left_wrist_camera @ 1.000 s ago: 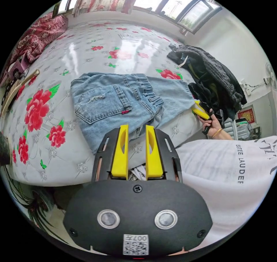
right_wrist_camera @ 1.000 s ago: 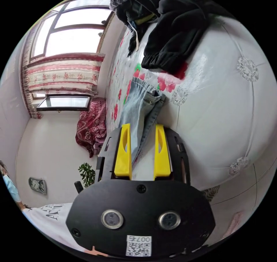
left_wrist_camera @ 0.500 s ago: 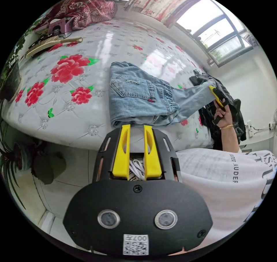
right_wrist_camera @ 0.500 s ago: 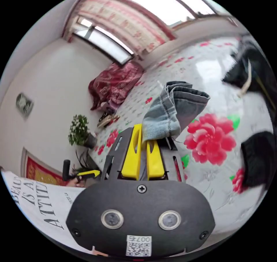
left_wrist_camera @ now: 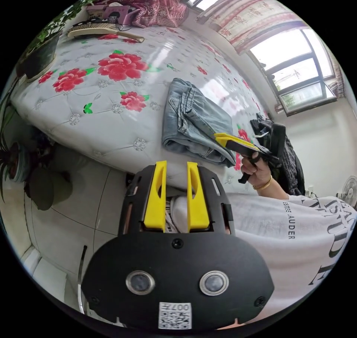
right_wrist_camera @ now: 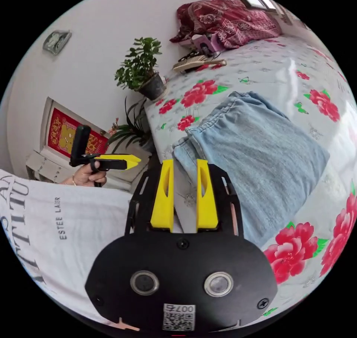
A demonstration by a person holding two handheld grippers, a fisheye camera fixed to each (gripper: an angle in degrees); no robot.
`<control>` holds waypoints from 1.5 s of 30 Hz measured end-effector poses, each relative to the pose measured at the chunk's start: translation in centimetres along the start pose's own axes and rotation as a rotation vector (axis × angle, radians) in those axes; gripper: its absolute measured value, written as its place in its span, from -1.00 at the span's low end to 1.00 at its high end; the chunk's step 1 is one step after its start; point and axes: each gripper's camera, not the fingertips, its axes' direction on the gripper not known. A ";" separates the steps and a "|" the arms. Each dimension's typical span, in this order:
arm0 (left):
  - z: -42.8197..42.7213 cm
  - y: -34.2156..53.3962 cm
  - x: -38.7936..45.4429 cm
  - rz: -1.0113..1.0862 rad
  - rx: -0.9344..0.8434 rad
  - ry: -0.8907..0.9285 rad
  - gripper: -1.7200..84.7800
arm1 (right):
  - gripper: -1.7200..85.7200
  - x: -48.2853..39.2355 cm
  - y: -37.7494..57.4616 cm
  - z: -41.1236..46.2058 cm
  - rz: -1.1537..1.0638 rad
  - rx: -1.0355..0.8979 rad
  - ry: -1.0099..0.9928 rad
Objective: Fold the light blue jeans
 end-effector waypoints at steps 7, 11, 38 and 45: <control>1.9 -7.0 -5.6 0.007 -0.017 0.177 -0.69 | -0.75 9.3 9.1 -11.0 0.479 0.199 0.104; 5.3 -11.5 -6.6 0.077 -0.123 0.208 -0.67 | -0.74 9.9 12.3 -11.0 0.643 0.182 0.111; 6.0 -46.5 -14.8 0.089 0.138 0.021 -0.84 | -0.86 25.3 -39.1 3.8 0.677 0.274 0.159; 9.1 -38.3 -13.6 0.183 -0.033 -0.149 -0.85 | -0.83 26.7 -51.8 5.5 0.538 0.223 0.292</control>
